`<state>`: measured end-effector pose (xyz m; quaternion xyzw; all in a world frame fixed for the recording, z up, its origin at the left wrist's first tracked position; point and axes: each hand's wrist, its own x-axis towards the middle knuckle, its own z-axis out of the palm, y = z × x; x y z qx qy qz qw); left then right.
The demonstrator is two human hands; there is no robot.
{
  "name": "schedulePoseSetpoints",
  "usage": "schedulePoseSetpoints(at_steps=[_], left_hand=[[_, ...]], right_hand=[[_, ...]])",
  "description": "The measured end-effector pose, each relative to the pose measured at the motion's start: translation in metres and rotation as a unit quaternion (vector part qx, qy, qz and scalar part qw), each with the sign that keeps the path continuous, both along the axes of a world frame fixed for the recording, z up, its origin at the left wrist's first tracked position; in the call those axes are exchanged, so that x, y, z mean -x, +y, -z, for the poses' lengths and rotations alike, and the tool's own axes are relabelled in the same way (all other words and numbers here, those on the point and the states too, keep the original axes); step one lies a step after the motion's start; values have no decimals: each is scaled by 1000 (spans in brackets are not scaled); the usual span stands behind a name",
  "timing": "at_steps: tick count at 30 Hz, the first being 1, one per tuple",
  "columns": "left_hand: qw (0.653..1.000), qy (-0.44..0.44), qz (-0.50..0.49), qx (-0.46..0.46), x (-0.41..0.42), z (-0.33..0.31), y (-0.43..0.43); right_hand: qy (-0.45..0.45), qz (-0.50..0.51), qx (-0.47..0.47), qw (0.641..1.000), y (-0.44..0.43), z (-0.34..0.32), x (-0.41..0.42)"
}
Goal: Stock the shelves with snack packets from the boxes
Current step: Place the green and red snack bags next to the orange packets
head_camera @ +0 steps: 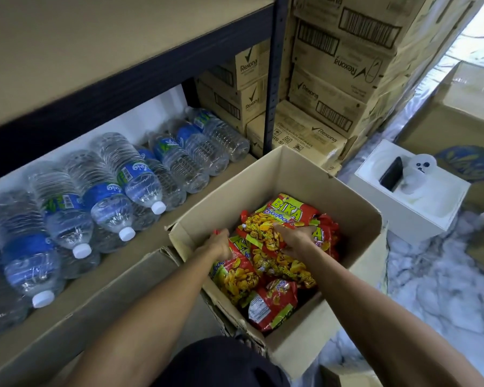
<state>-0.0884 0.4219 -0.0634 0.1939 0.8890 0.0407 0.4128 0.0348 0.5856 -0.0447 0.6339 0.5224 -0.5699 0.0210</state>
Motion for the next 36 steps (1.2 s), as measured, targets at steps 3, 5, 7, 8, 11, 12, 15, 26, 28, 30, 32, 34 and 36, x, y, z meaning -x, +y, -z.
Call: schedulePoseSetpoints(at_steps=[3, 5, 7, 8, 11, 12, 15, 26, 28, 30, 32, 34, 36], left_hand=[[997, -13, -63, -39, -1, -4, 0], [994, 3, -88, -67, 3, -5, -1], [990, 15, -103, -92, 3, -8, -2], [988, 19, -110, -102, 3, -9, -2], [983, 24, -135, -118, 4, -12, 1], [983, 10, -140, -116, 7, -13, 2], [993, -54, -79, -72, 13, -19, -1], [996, 2, 55, -73, 3, -22, -13], [993, 43, 78, -74, 5, -29, -12], [987, 79, 108, -90, 5, -43, -9], [978, 112, 127, -122, 6, -60, -6], [968, 136, 141, -155, 5, -83, -4], [959, 158, 156, -178, 4, -107, -3]], right_hand=[[10, 24, 23, 999, -1, -2, 2], [51, 17, 74, 996, 1, 4, -1], [57, -47, 71, 995, 3, 9, -8], [54, -64, 70, 994, 5, 12, -11], [40, -90, 79, 992, 10, 5, -16], [25, -85, 89, 992, 11, -3, -18], [-15, -64, 128, 990, 17, -12, -27], [0, -84, 162, 983, 2, -20, -17], [-5, -91, 159, 983, 4, -24, -21], [2, -85, 144, 986, 9, -30, -25], [20, -67, 133, 989, 13, -40, -30], [45, -50, 124, 990, 19, -56, -34], [66, -39, 105, 991, 20, -80, -42]])
